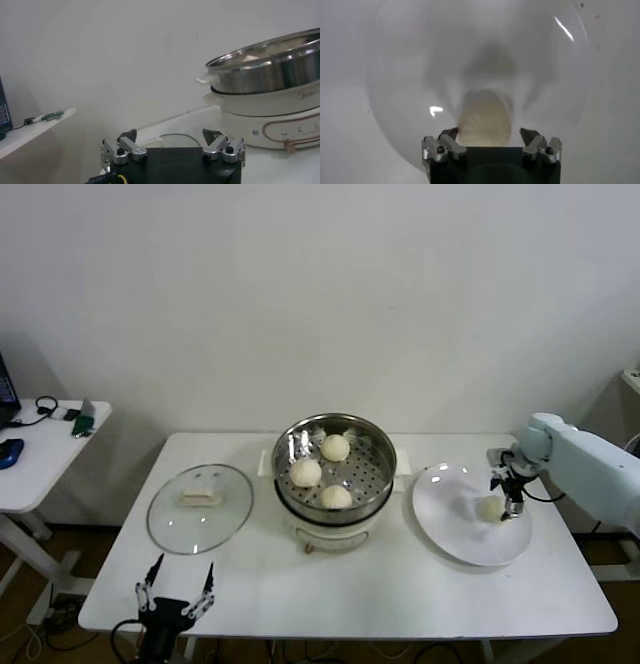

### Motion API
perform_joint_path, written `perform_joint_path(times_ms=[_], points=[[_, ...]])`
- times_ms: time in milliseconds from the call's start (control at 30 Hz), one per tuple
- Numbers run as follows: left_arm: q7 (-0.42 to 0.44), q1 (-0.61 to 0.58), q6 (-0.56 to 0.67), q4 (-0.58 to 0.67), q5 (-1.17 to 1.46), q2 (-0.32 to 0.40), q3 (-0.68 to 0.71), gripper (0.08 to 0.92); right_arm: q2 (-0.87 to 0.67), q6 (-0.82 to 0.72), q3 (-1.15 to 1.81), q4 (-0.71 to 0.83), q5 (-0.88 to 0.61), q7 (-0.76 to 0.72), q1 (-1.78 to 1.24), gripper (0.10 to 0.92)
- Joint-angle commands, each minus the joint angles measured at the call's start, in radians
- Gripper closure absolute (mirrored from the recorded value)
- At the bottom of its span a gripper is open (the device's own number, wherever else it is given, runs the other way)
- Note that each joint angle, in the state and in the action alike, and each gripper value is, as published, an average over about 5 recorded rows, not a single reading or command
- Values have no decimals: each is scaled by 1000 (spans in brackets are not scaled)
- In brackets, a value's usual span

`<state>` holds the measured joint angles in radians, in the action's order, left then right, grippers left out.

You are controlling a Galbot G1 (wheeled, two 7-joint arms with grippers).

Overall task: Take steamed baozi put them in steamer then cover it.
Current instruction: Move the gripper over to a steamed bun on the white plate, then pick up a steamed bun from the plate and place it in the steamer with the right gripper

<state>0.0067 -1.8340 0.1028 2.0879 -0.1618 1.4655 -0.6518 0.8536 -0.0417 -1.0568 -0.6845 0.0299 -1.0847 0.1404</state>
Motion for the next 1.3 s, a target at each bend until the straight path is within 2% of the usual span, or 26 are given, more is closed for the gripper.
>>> perform_joint_path(times_ms=[33, 433, 633, 933, 1100, 1300], points=[[0, -1, 0, -1, -3, 2, 1, 177, 44, 21, 47, 100, 36, -6, -34, 203], [0, 2, 0, -1, -4, 0, 1, 177, 48, 21, 46, 94, 17, -24, -31, 211], [0, 2, 0, -1, -4, 0, 0, 177, 50, 21, 45, 95, 11, -30, -34, 284], [0, 4, 0, 2, -4, 1, 2, 177, 42, 16, 32, 79, -44, -31, -5, 323], [1, 8, 1, 4, -4, 3, 7, 177, 28, -9, -37, 40, -145, -29, 74, 329], [11, 9, 2, 5, -7, 6, 19, 177, 34, -80, -258, -63, -395, -18, 290, 330]])
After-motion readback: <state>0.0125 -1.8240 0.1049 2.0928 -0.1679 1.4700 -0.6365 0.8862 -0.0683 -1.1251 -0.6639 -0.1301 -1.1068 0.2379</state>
